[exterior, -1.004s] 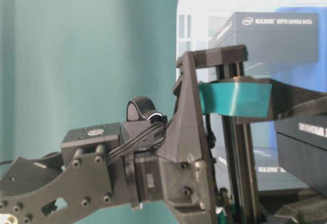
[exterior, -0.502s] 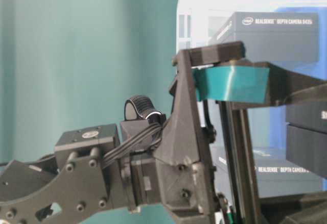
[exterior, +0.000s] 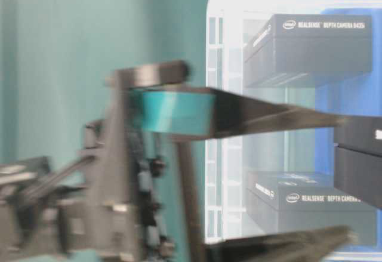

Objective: Take the box out of the case with the left arm.
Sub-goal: 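Lower the box onto the cloth in front and open the left gripper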

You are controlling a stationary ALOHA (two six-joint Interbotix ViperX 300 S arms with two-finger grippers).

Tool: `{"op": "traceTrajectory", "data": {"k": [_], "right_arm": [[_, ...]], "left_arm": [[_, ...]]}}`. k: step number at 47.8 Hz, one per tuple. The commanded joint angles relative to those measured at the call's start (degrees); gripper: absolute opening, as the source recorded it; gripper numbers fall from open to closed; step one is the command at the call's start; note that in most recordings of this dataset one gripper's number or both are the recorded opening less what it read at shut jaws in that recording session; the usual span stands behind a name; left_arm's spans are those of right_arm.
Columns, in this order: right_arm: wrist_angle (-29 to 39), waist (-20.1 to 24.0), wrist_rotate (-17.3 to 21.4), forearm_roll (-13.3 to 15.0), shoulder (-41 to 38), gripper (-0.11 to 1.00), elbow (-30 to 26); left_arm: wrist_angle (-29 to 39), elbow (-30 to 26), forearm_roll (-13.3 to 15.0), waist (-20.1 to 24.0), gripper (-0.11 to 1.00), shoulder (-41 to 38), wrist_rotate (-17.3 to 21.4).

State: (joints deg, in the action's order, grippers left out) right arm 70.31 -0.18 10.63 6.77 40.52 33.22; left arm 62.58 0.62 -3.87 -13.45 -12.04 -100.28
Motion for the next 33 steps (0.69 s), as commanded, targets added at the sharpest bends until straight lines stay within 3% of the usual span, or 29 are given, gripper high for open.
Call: {"op": "traceTrajectory", "data": {"k": [1, 17, 33], "right_arm": [[0.0, 0.0, -0.09, 0.09, 0.18, 0.03, -0.97], [0.0, 0.0, -0.09, 0.09, 0.18, 0.03, -0.88], [0.0, 0.0, -0.09, 0.0, 0.18, 0.03, -0.97]], "left_arm": [[1.14, -3.34, 0.09, -0.18, 0.92, 2.64, 0.35], [10.55, -9.4, -0.35, 0.09, 0.92, 4.31, 1.05], [9.58, -9.49, -0.35, 0.18, 0.92, 4.31, 1.05]]}}
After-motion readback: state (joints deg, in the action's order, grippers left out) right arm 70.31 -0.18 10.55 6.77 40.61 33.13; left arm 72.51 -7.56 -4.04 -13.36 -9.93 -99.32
